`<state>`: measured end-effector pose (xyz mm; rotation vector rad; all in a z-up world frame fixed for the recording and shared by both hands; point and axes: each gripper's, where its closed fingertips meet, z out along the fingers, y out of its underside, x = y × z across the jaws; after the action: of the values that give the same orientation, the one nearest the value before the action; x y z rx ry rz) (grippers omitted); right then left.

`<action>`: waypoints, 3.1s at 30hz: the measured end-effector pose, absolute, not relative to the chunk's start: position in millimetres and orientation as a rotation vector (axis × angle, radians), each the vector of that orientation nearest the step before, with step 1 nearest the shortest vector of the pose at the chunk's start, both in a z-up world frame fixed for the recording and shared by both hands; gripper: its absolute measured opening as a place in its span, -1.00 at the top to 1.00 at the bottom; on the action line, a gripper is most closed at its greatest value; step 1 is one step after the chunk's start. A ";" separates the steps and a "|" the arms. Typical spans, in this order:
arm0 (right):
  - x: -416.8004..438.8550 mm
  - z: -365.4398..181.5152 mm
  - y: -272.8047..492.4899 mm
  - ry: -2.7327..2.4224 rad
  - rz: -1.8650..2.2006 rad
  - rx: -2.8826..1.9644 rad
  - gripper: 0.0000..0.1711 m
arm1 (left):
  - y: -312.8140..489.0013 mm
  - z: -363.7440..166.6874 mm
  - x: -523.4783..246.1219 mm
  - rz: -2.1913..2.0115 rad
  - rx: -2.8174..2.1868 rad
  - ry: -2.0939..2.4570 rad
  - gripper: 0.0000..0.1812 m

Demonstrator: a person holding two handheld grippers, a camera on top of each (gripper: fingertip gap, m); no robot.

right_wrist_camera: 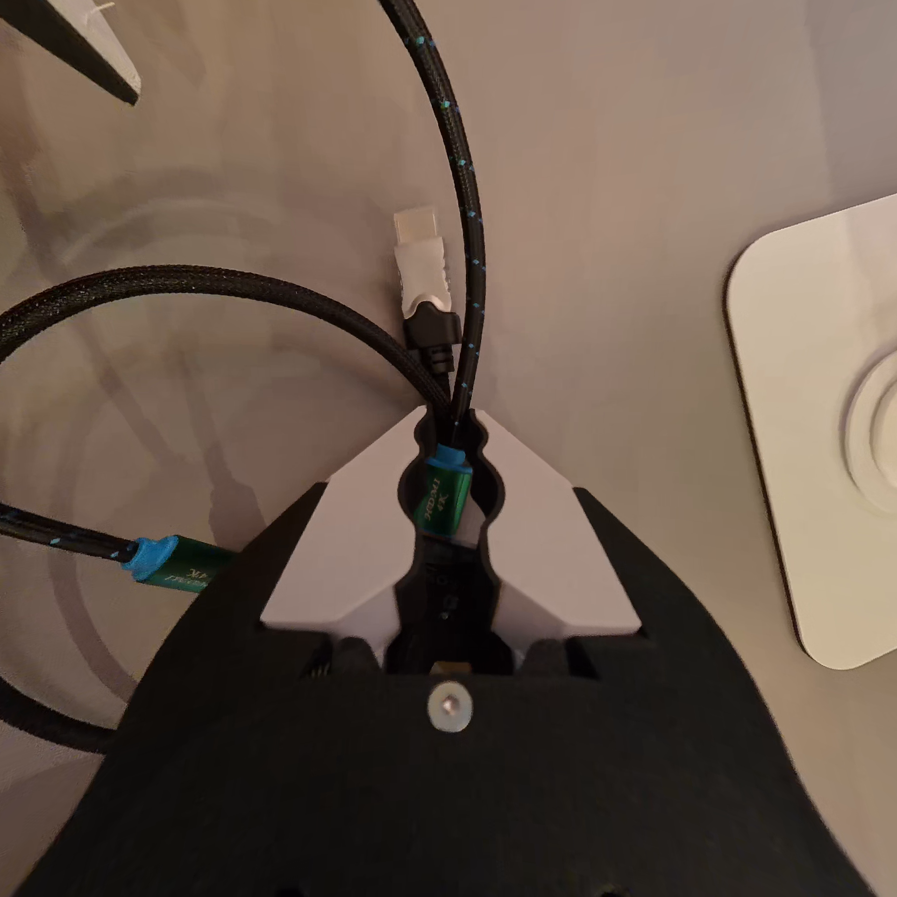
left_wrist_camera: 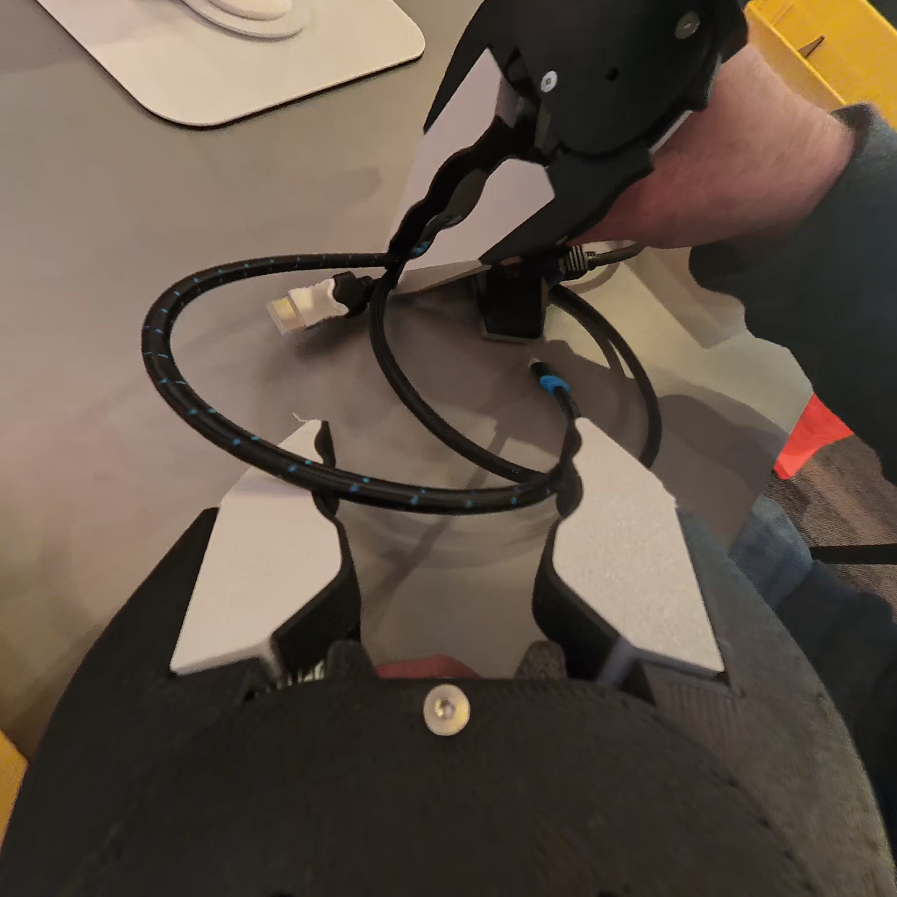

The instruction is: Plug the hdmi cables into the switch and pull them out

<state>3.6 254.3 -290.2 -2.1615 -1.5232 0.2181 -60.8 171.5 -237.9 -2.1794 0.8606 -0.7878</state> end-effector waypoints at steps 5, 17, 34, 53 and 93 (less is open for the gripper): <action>8.8 -278.1 262.3 -1.441 0.222 -2.130 0.90 | 178.1 -230.2 -65.2 -0.771 -2.145 0.832 -0.01; 44.6 -209.2 291.0 -1.128 0.214 -2.021 0.92 | 178.3 -211.9 -61.1 -0.813 -2.049 0.816 -0.13; 101.6 -95.3 296.2 -0.854 0.179 -1.845 0.93 | 171.9 -211.7 -52.4 -0.846 -2.029 0.851 -0.14; 183.0 58.3 289.6 -0.536 0.210 -1.625 0.93 | 173.4 -225.3 -54.6 -0.857 -2.076 0.845 -0.13; 405.8 6.4 310.7 -0.175 -0.169 -1.876 0.93 | 168.9 -246.0 -49.5 -0.870 -2.137 0.860 -0.14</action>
<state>405.8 310.7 6.4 -1.8757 -0.1746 -0.1689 -49.5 168.9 -246.0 -2.1372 0.8596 -0.8701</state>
